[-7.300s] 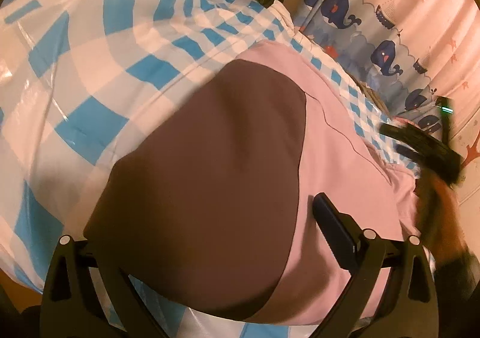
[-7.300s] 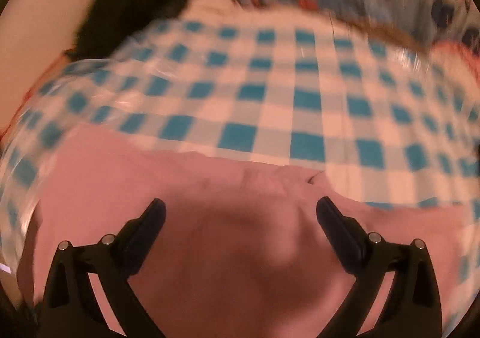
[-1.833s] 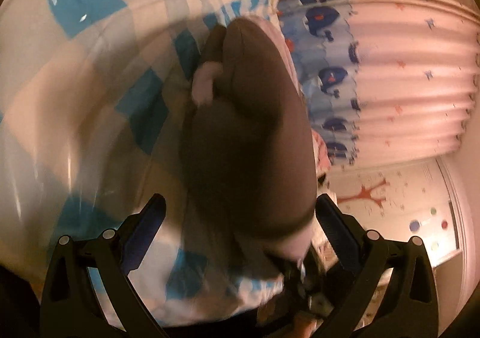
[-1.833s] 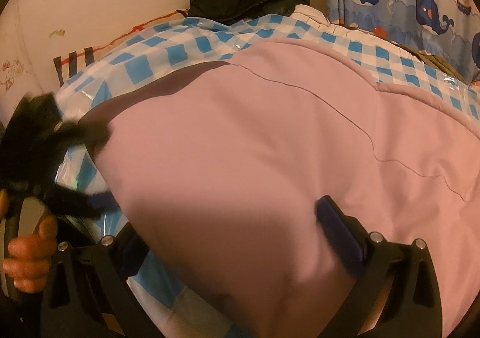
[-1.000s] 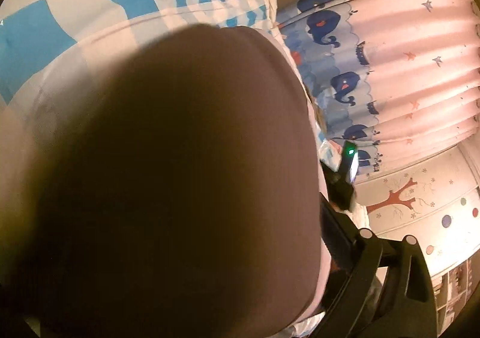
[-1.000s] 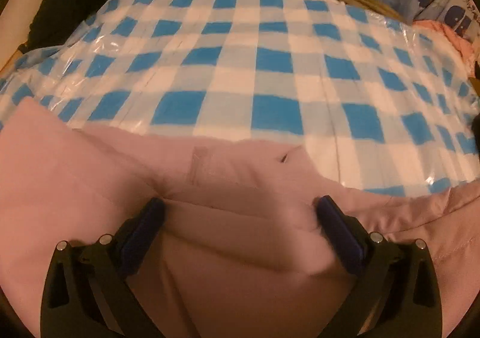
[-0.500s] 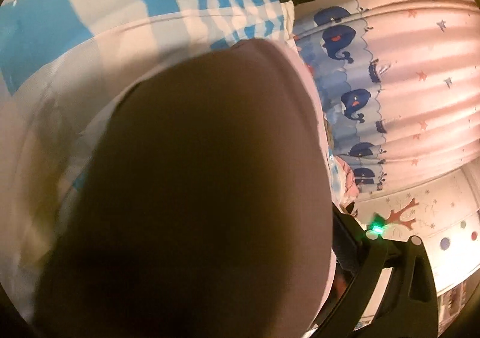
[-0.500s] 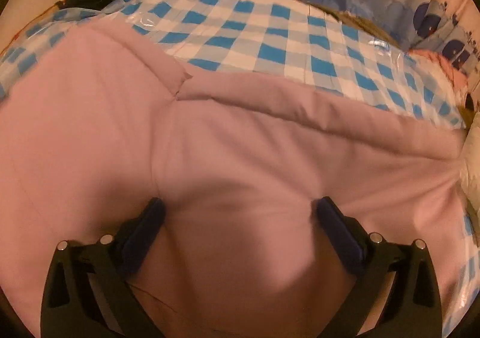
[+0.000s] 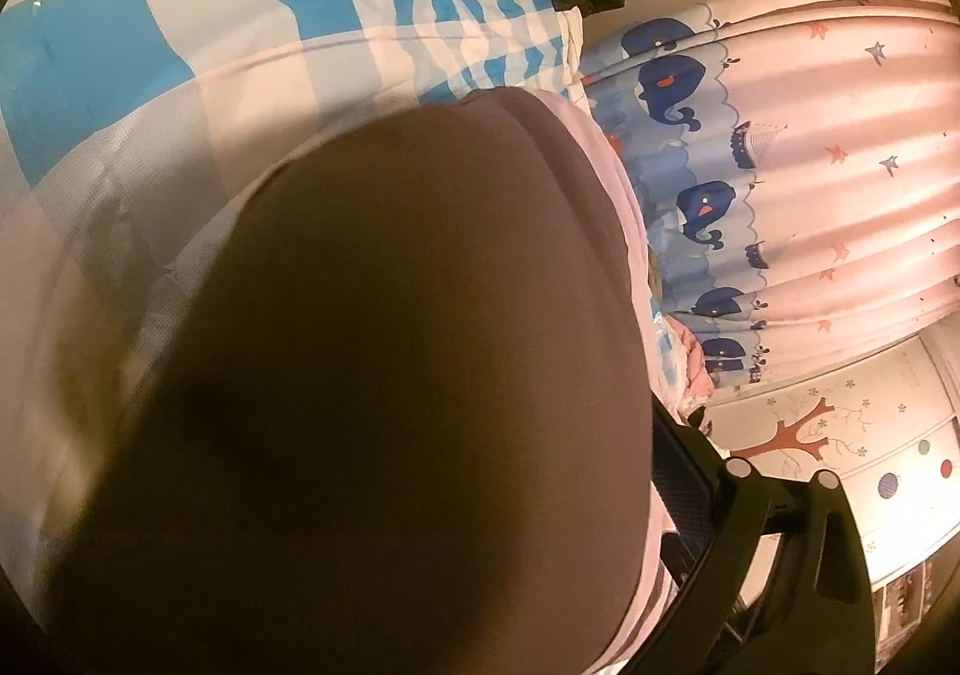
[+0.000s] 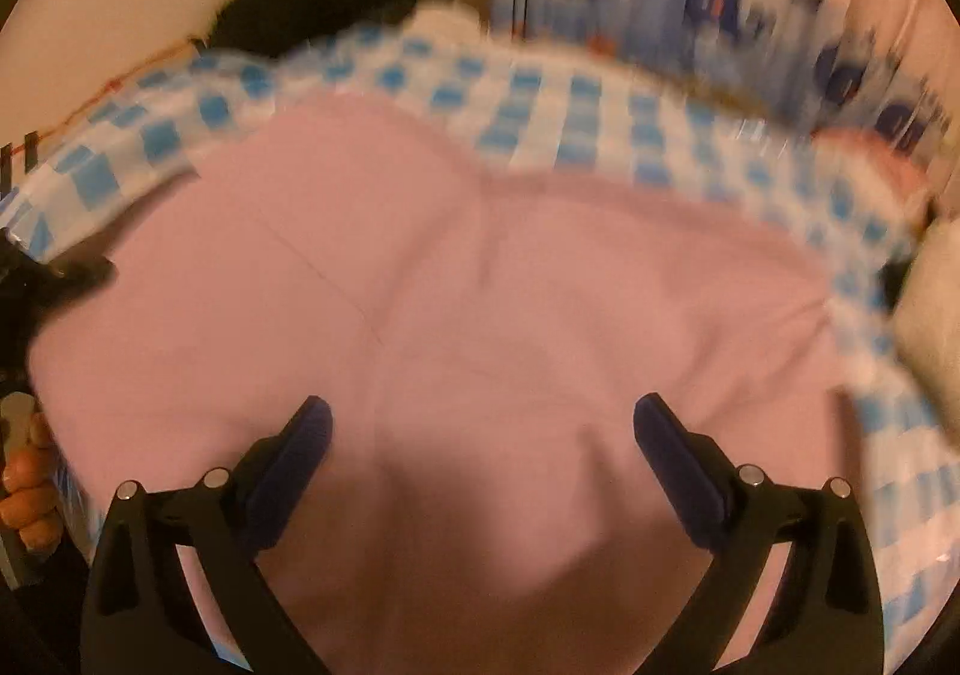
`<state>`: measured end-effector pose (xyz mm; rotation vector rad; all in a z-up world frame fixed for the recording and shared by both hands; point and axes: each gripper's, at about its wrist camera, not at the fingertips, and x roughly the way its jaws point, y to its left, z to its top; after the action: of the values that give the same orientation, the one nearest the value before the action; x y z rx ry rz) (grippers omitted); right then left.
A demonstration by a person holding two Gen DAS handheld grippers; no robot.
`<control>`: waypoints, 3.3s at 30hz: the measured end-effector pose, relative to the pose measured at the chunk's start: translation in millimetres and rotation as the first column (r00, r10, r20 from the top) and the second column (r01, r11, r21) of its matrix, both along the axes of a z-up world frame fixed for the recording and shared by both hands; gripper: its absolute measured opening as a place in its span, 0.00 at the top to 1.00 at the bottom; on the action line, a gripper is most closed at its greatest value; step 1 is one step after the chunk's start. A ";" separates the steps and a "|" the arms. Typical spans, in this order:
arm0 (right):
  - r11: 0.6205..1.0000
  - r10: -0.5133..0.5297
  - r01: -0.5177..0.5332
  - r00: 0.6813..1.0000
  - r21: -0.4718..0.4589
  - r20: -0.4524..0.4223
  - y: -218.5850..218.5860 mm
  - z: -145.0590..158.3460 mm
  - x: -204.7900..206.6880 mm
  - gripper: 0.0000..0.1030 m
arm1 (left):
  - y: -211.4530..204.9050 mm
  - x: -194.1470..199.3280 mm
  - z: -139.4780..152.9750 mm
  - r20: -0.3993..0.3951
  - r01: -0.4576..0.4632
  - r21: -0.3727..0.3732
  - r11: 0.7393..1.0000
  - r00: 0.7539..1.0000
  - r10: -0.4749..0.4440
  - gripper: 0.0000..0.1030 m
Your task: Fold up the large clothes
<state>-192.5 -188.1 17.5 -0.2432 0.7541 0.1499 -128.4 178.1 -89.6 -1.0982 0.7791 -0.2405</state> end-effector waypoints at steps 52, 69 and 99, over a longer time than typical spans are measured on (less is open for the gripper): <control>0.992 -0.046 0.037 0.997 -0.122 -0.069 -6.3 -2.8 124.2 0.06 | -59.0 -9.6 47.0 0.071 -0.074 0.504 0.861 0.996 0.045 0.09; 0.998 -0.070 0.070 0.997 -0.008 0.032 -18.9 -33.7 33.6 0.06 | -63.0 -11.7 49.2 0.074 -0.094 0.531 0.842 0.995 0.064 0.09; 0.989 -0.122 0.114 0.989 0.096 0.087 -36.5 -31.6 -2.2 0.06 | -45.5 -5.4 37.7 0.062 -0.109 0.413 0.904 0.994 0.092 0.08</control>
<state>-194.7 -224.5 -14.1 -0.1179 0.6661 0.0596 -133.8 132.6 -51.9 -0.7220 0.6940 -0.0046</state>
